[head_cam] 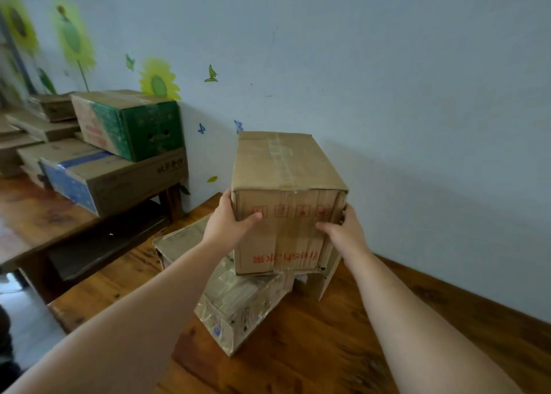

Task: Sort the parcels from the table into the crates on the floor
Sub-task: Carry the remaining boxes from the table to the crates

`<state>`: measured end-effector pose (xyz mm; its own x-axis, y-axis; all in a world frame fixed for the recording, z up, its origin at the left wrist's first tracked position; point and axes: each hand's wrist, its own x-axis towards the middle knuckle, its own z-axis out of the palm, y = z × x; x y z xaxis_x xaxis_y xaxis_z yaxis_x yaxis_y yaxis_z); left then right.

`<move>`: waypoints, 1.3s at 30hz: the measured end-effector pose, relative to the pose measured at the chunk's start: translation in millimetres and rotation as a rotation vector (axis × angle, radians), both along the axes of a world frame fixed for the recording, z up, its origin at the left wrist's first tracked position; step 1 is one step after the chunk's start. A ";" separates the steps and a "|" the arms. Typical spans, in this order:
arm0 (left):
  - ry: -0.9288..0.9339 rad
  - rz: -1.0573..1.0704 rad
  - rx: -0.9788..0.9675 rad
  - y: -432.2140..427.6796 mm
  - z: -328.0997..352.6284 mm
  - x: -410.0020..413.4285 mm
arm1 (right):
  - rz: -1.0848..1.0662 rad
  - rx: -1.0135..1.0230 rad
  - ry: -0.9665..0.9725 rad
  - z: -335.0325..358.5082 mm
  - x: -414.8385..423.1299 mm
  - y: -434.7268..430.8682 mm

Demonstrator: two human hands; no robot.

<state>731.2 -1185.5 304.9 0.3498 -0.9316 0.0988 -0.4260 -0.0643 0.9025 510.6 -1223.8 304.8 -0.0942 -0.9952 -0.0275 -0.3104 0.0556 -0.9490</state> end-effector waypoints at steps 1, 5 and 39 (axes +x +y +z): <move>0.021 -0.009 0.014 -0.7 -0.2 0.3 | -0.001 0.006 -0.014 -1.5 -0.2 -1.3; 0.114 -0.057 0.033 0.3 1.3 1.3 | 0.013 0.014 -0.097 -6.1 1.1 -3.4; 0.489 -0.622 0.072 202.6 69.8 -3.1 | -0.245 -0.259 -0.165 92.2 -35.1 323.9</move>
